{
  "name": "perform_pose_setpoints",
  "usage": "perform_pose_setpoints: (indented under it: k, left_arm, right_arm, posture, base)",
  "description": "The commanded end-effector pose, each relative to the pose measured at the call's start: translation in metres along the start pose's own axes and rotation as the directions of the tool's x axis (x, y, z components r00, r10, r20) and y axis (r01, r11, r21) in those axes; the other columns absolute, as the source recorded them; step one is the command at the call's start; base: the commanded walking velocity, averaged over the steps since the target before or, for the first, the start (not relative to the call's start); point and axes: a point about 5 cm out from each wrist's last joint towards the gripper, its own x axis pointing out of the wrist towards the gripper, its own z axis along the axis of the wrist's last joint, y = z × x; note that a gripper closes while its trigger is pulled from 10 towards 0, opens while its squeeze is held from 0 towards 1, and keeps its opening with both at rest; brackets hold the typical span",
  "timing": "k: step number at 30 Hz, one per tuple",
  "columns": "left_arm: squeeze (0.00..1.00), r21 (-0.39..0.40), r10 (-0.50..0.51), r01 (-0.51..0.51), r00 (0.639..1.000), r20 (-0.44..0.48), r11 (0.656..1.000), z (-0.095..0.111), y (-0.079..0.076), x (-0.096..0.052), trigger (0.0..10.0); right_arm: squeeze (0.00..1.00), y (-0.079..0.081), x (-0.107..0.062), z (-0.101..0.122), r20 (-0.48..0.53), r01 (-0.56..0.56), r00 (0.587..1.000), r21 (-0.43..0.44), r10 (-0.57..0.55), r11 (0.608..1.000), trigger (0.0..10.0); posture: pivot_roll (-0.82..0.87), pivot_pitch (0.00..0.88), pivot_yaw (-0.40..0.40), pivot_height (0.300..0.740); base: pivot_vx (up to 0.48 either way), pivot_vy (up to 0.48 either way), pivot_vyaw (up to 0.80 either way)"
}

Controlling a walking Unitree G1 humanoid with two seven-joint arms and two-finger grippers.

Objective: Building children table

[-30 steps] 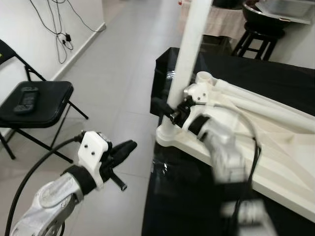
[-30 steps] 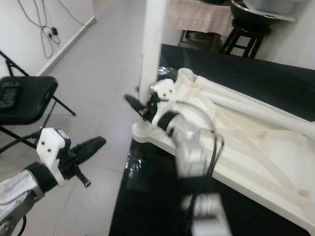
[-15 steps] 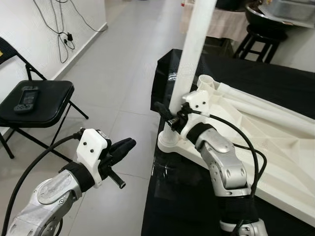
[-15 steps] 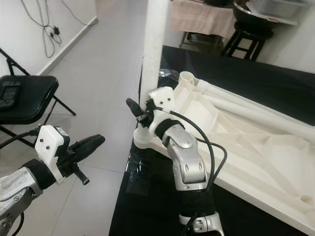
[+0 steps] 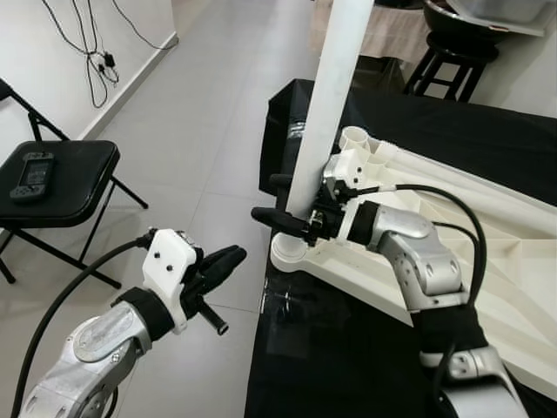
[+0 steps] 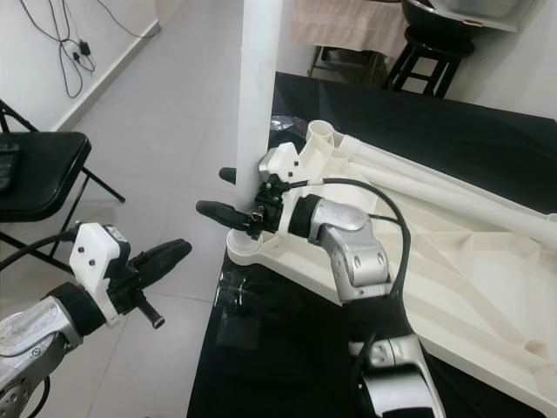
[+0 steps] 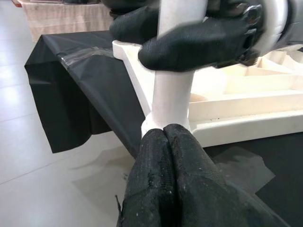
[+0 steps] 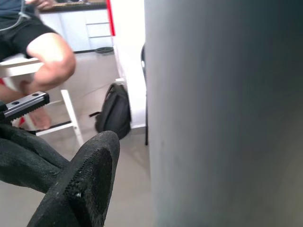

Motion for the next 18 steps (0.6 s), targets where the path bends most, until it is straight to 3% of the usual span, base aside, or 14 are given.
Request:
perform_pose_setpoints:
  k: [1,4,5,11,18]
  left_arm:
    - [0.0,0.007,-0.008,0.008,1.0,0.001,1.0,0.0,-0.005,0.0,10.0]
    - [0.0,0.007,-0.007,0.006,1.0,0.002,1.0,0.001,-0.005,0.0,10.0]
    - [0.0,0.008,-0.004,0.004,1.0,0.002,1.0,0.001,-0.006,-0.001,10.0]
    - [0.0,0.005,-0.007,0.007,1.0,0.0,1.0,0.001,-0.008,0.0,10.0]
    - [0.0,0.001,-0.01,0.01,1.0,0.002,1.0,0.001,-0.008,0.001,10.0]
  right_arm:
    - [0.0,-0.006,0.003,-0.012,-0.057,-0.026,0.998,-0.001,0.026,1.0,9.5]
    - [0.0,-0.01,0.003,-0.014,-0.082,-0.027,0.996,-0.005,0.026,1.0,9.5]
    - [0.0,-0.015,0.003,-0.015,-0.09,-0.027,0.996,0.008,0.028,1.0,0.0]
    - [0.0,-0.026,-0.003,-0.021,-0.118,-0.022,0.993,0.035,0.026,0.999,0.0]
    - [0.0,-0.026,-0.018,-0.027,-0.12,-0.015,0.993,0.049,0.021,0.999,0.0]
  posture:
    - [0.1,0.168,-0.149,0.74]
    - [0.1,0.168,-0.149,0.74]
    - [0.1,0.174,-0.152,0.74]
    - [0.1,0.184,-0.154,0.74]
    - [0.08,0.191,-0.148,0.74]
  base:
    - [0.0,0.0,0.0]
    - [0.0,0.0,0.0]
    - [0.0,0.0,0.0]
    - [0.0,0.0,0.0]
    - [0.0,0.0,0.0]
